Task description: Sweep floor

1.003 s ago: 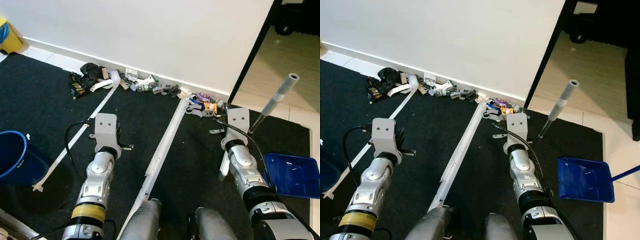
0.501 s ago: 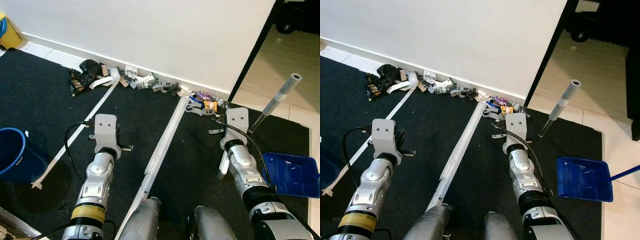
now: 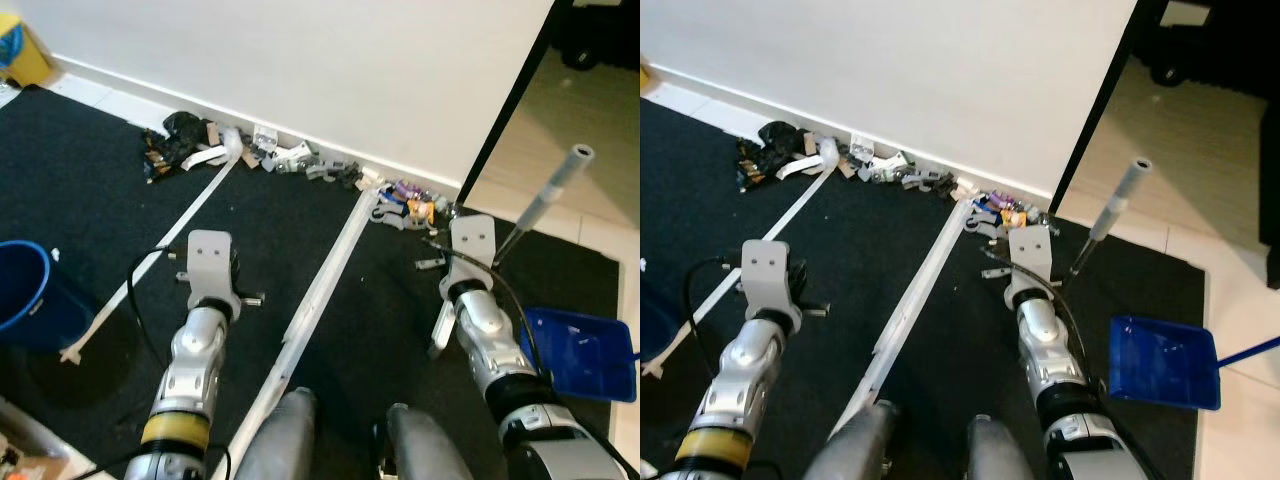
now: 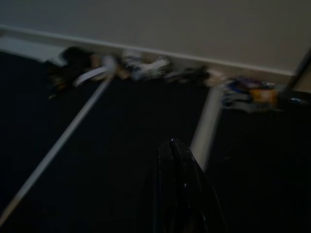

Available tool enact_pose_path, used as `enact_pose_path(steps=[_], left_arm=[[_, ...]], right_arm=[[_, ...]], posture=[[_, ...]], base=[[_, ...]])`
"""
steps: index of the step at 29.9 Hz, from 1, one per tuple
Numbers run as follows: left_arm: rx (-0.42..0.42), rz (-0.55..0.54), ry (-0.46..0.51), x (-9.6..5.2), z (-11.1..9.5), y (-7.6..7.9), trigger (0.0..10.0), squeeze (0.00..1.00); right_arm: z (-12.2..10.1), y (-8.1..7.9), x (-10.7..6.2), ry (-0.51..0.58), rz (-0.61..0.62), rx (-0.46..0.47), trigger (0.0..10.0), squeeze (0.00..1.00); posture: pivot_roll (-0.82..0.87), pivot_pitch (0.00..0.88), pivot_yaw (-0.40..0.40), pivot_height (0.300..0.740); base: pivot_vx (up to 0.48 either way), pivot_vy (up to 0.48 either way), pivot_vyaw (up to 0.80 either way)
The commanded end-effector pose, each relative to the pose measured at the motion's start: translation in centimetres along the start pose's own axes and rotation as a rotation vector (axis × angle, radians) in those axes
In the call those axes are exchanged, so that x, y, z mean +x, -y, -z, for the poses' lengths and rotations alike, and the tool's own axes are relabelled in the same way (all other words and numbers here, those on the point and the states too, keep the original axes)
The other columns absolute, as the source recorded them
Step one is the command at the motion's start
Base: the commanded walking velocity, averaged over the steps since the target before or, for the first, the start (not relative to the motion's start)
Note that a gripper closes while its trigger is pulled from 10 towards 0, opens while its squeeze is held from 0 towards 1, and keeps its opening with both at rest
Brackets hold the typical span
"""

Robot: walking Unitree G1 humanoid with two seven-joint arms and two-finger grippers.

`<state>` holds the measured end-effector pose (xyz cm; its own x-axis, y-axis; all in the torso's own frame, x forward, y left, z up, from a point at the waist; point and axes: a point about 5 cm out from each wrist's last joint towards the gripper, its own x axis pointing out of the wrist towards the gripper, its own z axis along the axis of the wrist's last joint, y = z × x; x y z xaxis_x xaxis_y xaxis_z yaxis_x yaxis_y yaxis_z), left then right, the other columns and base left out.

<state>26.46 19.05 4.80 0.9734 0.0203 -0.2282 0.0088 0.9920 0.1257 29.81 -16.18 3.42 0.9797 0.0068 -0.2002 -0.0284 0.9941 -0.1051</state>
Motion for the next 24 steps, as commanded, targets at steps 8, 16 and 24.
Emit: enact_pose_path(steps=[8, 16, 24], left_arm=[[0.008, -0.003, -0.015, -0.04, 0.24, -0.15, 10.0, 0.00], [0.007, -0.001, -0.017, -0.15, 0.25, -0.13, 10.0, 0.00], [0.007, 0.000, -0.019, -0.19, 0.27, -0.13, 10.0, 0.00]], right_arm=[[0.11, -0.10, -0.10, -0.008, 0.002, 0.007, 10.0, 0.00], [0.27, -0.14, -0.24, -0.013, 0.003, 0.009, 10.0, 0.00], [0.32, -0.15, -0.29, -0.014, 0.004, 0.012, 10.0, 0.00]], posture=[[0.02, 0.060, -0.017, 0.740], [0.02, 0.066, -0.015, 0.740], [0.02, 0.068, -0.014, 0.740]], base=[[0.000, -0.318, 0.00], [0.000, -0.303, 0.00], [0.000, -0.302, 0.00]])
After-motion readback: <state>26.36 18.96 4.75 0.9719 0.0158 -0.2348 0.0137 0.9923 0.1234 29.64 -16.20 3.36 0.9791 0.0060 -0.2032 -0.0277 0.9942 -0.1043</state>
